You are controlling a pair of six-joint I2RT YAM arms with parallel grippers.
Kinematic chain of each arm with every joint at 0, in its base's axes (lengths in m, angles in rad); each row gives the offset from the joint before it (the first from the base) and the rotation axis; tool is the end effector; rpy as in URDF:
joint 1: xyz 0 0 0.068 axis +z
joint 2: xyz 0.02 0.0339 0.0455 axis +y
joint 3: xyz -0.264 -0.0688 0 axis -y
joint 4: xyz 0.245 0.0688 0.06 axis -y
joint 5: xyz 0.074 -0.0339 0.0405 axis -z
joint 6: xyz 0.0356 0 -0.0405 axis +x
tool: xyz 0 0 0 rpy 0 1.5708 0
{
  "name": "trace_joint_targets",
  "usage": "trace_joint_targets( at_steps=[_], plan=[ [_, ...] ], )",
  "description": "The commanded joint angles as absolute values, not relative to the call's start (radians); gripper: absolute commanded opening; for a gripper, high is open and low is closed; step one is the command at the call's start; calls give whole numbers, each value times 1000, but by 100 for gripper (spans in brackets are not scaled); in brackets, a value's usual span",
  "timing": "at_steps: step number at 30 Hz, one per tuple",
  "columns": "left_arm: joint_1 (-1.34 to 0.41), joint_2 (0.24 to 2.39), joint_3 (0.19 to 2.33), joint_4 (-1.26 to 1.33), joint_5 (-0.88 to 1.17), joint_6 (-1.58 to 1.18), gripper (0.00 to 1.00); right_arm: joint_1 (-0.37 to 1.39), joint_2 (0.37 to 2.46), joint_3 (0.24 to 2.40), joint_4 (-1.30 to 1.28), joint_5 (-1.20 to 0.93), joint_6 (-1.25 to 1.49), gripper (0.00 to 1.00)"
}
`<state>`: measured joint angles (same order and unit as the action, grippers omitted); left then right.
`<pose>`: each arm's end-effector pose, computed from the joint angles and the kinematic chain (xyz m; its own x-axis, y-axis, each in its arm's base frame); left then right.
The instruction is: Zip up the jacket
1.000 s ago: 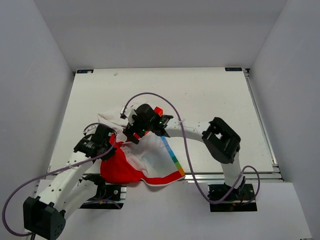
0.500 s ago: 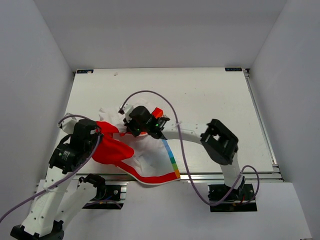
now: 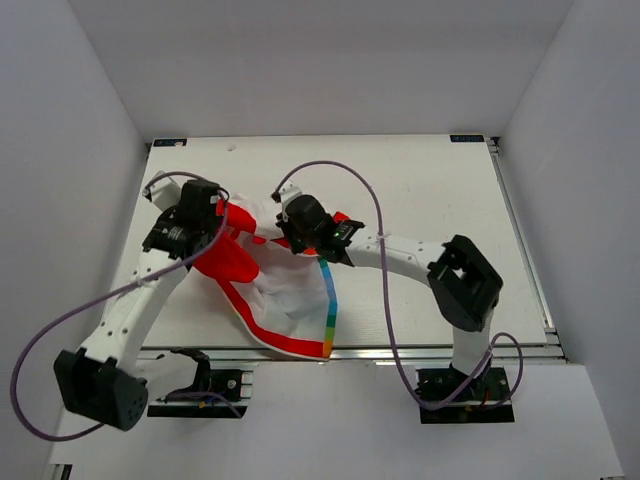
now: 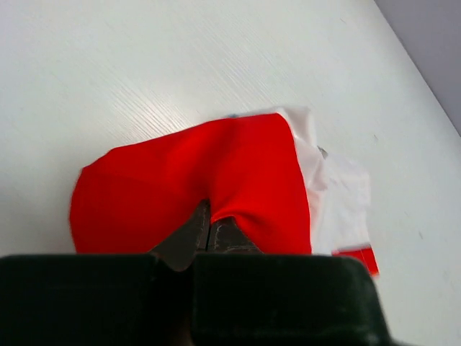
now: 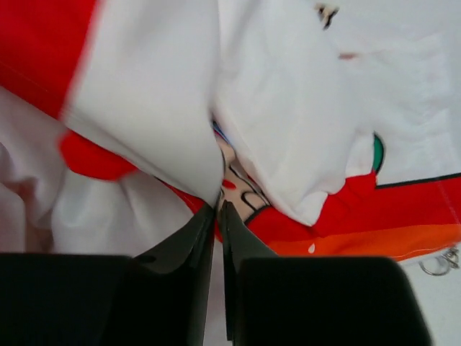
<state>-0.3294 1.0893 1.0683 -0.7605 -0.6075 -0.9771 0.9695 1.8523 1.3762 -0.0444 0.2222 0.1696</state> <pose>0.2121 -0.0510 0.3296 -0.2752 -0.6252 -0.7304 -0.6183 0.6968 -0.3635 0.2514 0.3525 0.2541 -0.3948 -0.2845 -0.8736 -0.6387 0.7685 0.0384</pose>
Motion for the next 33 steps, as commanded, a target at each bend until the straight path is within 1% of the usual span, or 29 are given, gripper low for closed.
trace_joint_targets(
  at_steps=[1, 2, 3, 4, 5, 7, 8, 9, 10, 11, 12, 14, 16, 17, 18, 20, 21, 23, 24, 27, 28, 30, 31, 33],
  plan=[
    [-224, 1188, 1123, -667, -629, -925, 0, 948, 1954, 1425, -164, 212, 163, 16],
    [-177, 1219, 1129, -663, -605, -923, 0, 948, 1974, 1469, -181, 175, 160, 23],
    [-149, 1280, 1141, -679, -598, -930, 2, 948, 1997, 1491, -231, 166, 163, 26],
    [-125, 1310, 1155, -695, -597, -936, 10, 948, 1999, 1506, -250, 161, 163, 30],
    [-65, 1337, 1190, -707, -554, -931, 21, 948, 1990, 1499, -253, 163, 166, 41],
    [-14, 1393, 1238, -756, -491, -917, 51, 948, 1921, 1442, -206, 163, 164, 50],
    [-2, 1440, 1297, -812, -464, -914, 76, 948, 1860, 1375, -187, 161, 152, 62],
    [-2, 1459, 1322, -828, -460, -907, 97, 950, 1826, 1341, -175, 152, 140, 68],
    [-2, 1469, 1339, -840, -451, -894, 98, 951, 1795, 1306, -151, 134, 127, 75],
    [-2, 1476, 1351, -850, -437, -878, 98, 957, 1761, 1272, -141, 103, 117, 88],
    [-2, 1470, 1356, -867, -420, -874, 98, 968, 1702, 1202, -132, 89, 94, 89],
    [-2, 1427, 1341, -897, -390, -871, 98, 1028, 1655, 1145, -135, 113, 60, 89],
    [-2, 1379, 1275, -913, -350, -885, 98, 1115, 1620, 1103, -193, 152, 63, 89],
    [-2, 1323, 1199, -923, -339, -896, 98, 1147, 1606, 1092, -212, 164, 67, 89],
    [-2, 1290, 1151, -925, -293, -903, 98, 1220, 1600, 1065, -219, 173, 67, 89],
    [-2, 1224, 1053, -907, -256, -911, 98, 1290, 1595, 1040, -212, 196, 52, 89],
    [-2, 1160, 961, -905, -230, -911, 98, 1351, 1606, 1035, -210, 201, 51, 89],
    [-2, 1100, 893, -908, -218, -916, 98, 1397, 1626, 1035, -189, 206, 57, 89],
    [-2, 1044, 826, -896, -203, -917, 98, 1425, 1647, 1038, -178, 206, 60, 89],
    [-2, 956, 727, -760, -86, -884, 98, 1440, 1718, 1066, -153, 187, 78, 88],
    [-2, 951, 680, -730, -24, -870, 98, 1440, 1738, 1090, -155, 210, 87, 86],
    [-2, 974, 647, -690, -2, -868, 98, 1440, 1796, 1112, -158, 271, 109, 85],
    [-2, 991, 626, -687, -3, -867, 98, 1440, 1811, 1124, -155, 281, 113, 80],
    [-2, 1031, 615, -695, -12, -864, 98, 1439, 1859, 1132, -146, 313, 113, 77]
  ],
)
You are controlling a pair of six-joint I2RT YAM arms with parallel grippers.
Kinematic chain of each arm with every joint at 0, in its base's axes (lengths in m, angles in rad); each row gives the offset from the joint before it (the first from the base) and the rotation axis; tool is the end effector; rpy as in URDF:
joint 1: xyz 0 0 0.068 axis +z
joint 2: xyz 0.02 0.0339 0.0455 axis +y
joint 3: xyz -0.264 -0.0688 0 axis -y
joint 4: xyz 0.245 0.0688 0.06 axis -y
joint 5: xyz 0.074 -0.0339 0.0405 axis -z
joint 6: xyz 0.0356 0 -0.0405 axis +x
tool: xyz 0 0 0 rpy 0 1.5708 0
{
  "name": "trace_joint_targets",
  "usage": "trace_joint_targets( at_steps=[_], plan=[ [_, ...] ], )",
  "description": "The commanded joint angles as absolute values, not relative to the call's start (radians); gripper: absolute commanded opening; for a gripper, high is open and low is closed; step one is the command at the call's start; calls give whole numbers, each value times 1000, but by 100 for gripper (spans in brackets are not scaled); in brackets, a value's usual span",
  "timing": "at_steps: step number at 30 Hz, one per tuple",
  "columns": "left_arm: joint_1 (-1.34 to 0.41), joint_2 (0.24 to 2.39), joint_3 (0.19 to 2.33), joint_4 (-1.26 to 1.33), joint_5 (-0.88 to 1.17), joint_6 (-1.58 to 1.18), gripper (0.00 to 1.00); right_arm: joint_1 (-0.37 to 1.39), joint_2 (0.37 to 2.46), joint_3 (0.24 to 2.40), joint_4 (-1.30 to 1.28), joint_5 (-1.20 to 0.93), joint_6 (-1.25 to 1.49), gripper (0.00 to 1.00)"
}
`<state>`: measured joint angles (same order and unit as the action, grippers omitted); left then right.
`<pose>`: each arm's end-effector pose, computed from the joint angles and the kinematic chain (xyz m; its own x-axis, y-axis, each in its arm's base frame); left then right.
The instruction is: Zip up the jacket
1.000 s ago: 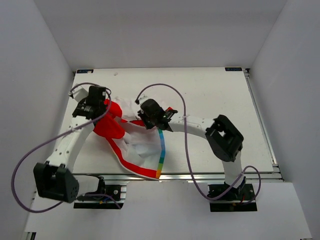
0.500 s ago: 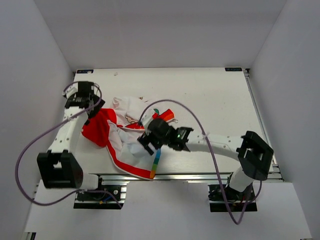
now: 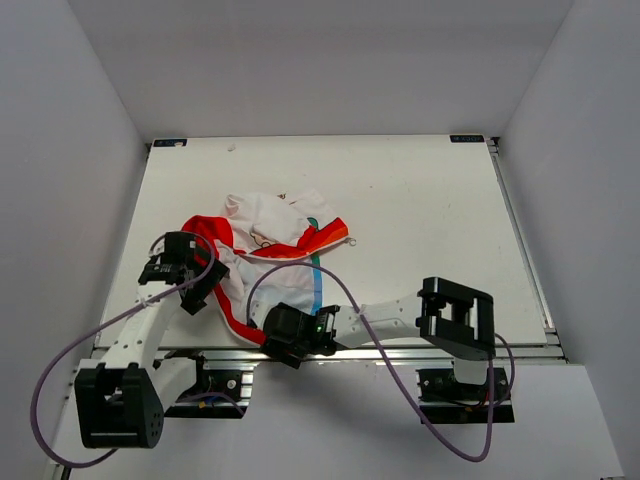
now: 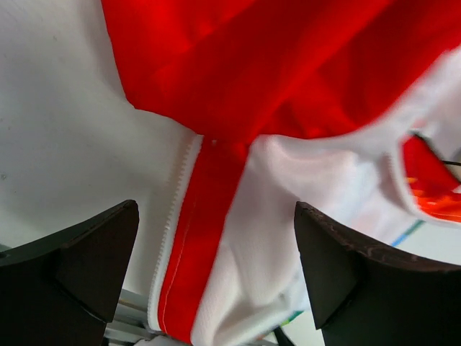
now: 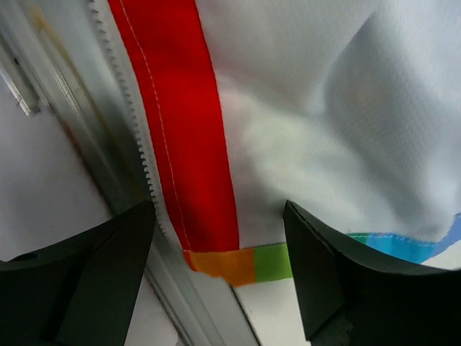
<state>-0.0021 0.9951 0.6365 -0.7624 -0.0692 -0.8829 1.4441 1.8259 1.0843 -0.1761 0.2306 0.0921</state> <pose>0.1744 0.0021 0.2065 -0.5502 -0.7696 -0.3242 -0.7135 0.6349 -0.2964 0.0553 0.3698 0.1614 -0.1871 -0.7605 -0.6218 -0.9349 0.3321 -0.1249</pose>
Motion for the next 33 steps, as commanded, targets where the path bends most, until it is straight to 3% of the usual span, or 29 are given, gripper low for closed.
trace_joint_targets(
  at_steps=[1, 3, 5, 6, 7, 10, 13, 17, 20, 23, 24, 25, 33],
  plan=[
    [-2, 1069, 612, -693, -12, -859, 98, 1439, 1874, 1140, -152, 343, 118, 76],
    [-2, 1097, 588, -675, -9, -859, 98, 1439, 1913, 1166, -176, 376, 144, 74],
    [0, 1115, 559, -637, -2, -862, 98, 1439, 1911, 1163, -181, 408, 156, 59],
    [-2, 1117, 549, -623, -2, -865, 98, 1437, 1902, 1158, -176, 413, 164, 48],
    [-2, 1118, 542, -602, 0, -873, 98, 1439, 1892, 1151, -161, 420, 172, 27],
    [-2, 1120, 525, -581, 22, -877, 98, 1439, 1827, 1121, -138, 420, 187, 0],
    [-2, 1124, 511, -560, -21, -884, 90, 1437, 1738, 1106, -133, 399, 201, 0],
    [-2, 1141, 506, -549, -26, -890, 73, 1425, 1675, 1111, -167, 335, 215, 0],
    [-2, 1149, 528, -561, -41, -890, 47, 1392, 1638, 1120, -210, 235, 244, 0],
    [-2, 1140, 552, -590, -64, -894, 29, 1344, 1602, 1115, -239, 143, 277, 0],
    [-2, 1128, 572, -618, -77, -899, 13, 1330, 1589, 1111, -244, 114, 284, 0],
    [-2, 1118, 584, -635, -107, -905, 2, 1313, 1563, 1100, -247, 89, 293, 0],
    [-2, 1060, 768, -771, -235, -910, 0, 1073, 1418, 1019, -282, -244, 307, 0]
  ],
)
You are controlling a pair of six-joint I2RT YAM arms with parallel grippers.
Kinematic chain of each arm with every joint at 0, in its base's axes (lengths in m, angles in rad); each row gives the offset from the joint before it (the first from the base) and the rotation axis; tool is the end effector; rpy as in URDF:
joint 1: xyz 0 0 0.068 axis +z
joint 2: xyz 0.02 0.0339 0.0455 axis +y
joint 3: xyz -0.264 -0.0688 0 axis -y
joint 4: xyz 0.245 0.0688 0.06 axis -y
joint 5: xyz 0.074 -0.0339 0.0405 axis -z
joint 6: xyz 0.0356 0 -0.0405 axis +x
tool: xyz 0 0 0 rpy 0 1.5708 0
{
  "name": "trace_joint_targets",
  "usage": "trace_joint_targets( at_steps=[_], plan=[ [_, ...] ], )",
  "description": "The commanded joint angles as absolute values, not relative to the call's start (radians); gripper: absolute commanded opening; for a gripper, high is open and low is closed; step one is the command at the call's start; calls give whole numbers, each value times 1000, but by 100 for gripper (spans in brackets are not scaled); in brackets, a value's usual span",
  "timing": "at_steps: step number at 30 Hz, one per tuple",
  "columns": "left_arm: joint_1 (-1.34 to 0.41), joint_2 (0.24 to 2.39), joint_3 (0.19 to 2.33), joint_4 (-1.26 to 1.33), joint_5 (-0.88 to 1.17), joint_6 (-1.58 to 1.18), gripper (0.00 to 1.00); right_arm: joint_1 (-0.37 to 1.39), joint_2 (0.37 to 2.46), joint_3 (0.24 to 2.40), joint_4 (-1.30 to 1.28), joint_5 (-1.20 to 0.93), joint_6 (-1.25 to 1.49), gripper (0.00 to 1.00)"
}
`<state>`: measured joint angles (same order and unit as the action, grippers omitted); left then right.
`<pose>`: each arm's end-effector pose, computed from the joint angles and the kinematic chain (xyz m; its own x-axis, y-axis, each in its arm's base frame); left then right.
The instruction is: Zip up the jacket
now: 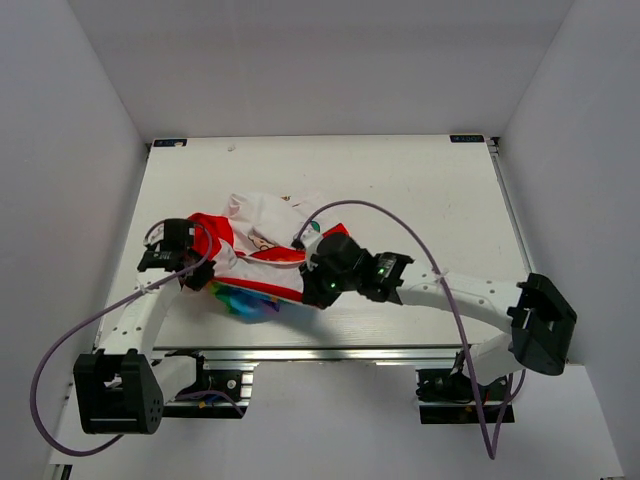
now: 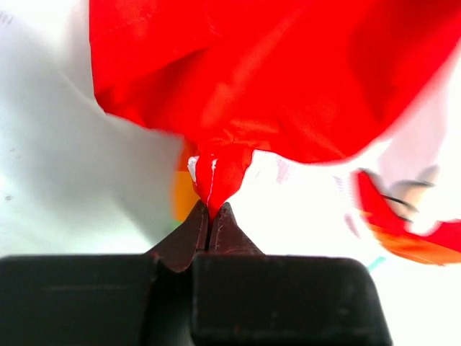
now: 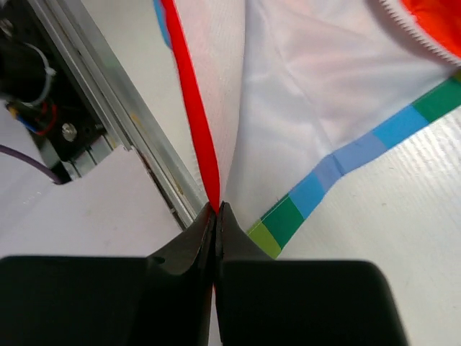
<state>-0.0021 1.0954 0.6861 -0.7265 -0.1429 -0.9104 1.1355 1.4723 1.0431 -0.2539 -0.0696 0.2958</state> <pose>0.1939 0.0047 0.2067 -0.5105 -0.7806 -0.3605 -0.7517 0.6088 -0.2536 0.1355 0.2973 0.2597 -0.5249 -0.4391 -0.7291 -0.8094 0.5224 0.2681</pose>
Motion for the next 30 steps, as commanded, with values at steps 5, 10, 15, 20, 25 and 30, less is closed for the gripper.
trace_joint_targets(
  at_steps=[5, 10, 15, 20, 25, 30],
  plan=[
    [-2, 1150, 874, -733, -221, -897, 9, 913, 1410, 1019, -304, -328, 305, 0],
    [-2, 1316, 946, -651, -169, -900, 12, 716, 1520, 1015, -238, -428, 400, 0],
    [-38, 1541, 1148, -664, -190, -890, 44, 607, 1711, 1103, -230, -382, 408, 22],
    [-109, 1632, 1350, -744, -230, -836, 98, 607, 1813, 1331, -426, -169, 312, 52],
    [-184, 1557, 1373, -860, -339, -848, 98, 611, 1703, 1312, -364, -71, 244, 89],
    [-245, 1450, 1252, -861, -304, -877, 98, 626, 1765, 1364, -347, -68, 172, 89]
  ],
)
